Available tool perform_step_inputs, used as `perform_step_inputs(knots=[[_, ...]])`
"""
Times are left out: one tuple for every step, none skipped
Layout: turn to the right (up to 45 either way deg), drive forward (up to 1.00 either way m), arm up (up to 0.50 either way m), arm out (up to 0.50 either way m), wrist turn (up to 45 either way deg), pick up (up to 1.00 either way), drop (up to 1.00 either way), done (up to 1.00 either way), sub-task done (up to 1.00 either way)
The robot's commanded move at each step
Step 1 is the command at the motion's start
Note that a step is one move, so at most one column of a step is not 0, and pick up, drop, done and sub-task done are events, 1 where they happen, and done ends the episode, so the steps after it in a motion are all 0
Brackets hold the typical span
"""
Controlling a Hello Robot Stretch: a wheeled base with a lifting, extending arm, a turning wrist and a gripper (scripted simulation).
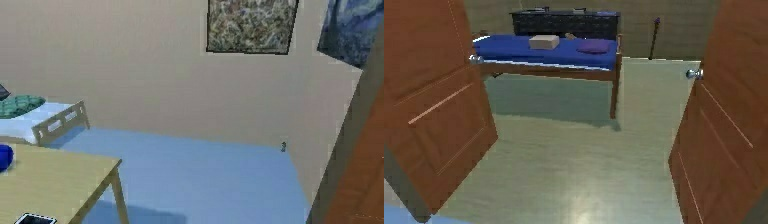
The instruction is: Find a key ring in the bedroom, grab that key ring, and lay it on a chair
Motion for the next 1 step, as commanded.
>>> perform_step_inputs(knots=[[0.0, 0.05, 0.0, 0.0, 0.0, 0.0, 0.0, 0.0, 0.0]])
